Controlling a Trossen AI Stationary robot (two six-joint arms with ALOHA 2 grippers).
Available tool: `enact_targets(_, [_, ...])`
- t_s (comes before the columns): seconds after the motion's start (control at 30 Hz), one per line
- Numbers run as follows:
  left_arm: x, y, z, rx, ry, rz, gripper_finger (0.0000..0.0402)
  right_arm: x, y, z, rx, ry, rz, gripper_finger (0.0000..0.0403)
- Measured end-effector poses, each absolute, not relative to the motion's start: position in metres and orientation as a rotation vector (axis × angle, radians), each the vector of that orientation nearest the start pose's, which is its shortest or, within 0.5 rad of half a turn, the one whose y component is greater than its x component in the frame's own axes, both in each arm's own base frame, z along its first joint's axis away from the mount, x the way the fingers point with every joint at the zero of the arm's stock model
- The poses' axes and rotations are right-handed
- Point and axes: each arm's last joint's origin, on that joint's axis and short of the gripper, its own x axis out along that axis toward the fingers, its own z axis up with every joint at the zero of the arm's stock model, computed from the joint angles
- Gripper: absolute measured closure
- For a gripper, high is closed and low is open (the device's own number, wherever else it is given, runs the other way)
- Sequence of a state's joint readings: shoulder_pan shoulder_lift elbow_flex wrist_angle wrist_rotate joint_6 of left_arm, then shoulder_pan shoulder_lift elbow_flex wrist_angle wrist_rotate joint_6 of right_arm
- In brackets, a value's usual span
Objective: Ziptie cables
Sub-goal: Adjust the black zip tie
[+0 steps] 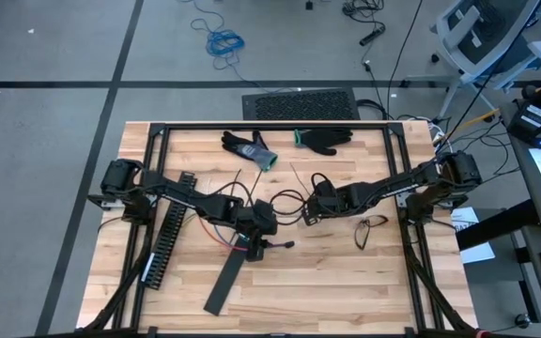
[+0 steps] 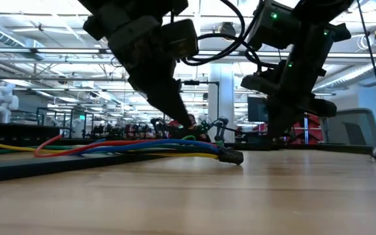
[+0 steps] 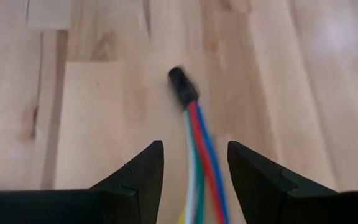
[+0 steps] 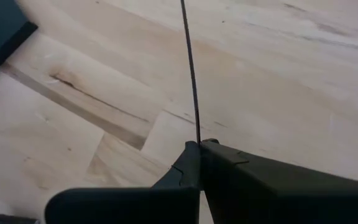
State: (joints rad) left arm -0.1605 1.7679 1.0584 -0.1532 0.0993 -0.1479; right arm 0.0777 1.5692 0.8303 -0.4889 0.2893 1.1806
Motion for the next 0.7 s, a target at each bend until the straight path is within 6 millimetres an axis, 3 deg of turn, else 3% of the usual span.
enact_targets(0.1, [0.354,-0.067,0.175,-0.102,0.874,-0.185,0.0229,0.273,0.010,0.157,0.795,0.930,-0.852,0.0403])
enact_targets(0.3, [0.357,-0.077,0.154,-0.090,0.920,-0.186,0.0229,0.274,0.004,0.157,0.789,0.925,-0.851,0.0403])
enact_targets(0.7, [0.365,-0.070,0.127,-0.049,0.941,-0.002,0.0229,0.279,0.004,0.159,0.822,0.878,-0.825,0.0403])
